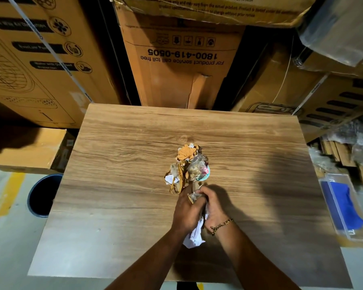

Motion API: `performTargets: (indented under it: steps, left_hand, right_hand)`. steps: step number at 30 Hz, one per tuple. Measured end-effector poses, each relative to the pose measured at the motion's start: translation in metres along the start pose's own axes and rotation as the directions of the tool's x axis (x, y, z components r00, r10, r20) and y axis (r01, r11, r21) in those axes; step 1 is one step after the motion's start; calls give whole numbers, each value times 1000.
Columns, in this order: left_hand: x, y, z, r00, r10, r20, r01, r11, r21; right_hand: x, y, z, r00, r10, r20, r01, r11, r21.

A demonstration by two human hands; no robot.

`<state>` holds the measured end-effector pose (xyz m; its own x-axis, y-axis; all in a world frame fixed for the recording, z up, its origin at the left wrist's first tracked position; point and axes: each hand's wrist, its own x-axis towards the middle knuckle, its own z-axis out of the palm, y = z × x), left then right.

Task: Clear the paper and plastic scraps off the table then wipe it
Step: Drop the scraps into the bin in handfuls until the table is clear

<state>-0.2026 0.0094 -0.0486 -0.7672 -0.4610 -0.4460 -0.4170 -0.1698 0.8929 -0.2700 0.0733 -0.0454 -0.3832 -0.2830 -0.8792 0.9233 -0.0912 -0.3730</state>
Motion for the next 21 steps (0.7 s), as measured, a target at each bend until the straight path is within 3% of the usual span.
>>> performTargets:
  steps: [8, 13, 17, 21]
  left_hand:
    - [0, 10, 1, 996, -42, -80, 50, 994, 98]
    - [4, 3, -1, 997, -60, -54, 68, 985, 158]
    - [0, 11, 2, 995, -91, -49, 92, 996, 14]
    - [-7, 13, 12, 976, -168, -138, 136, 968, -213]
  right_hand:
    - [4, 7, 3, 990, -142, -12, 141, 966, 215]
    - [0, 4, 7, 992, -127, -14, 127, 976, 178]
    - [-1, 7, 11, 987, -156, -47, 160, 983, 91]
    - [0, 8, 12, 973, -196, -119, 209, 972, 110]
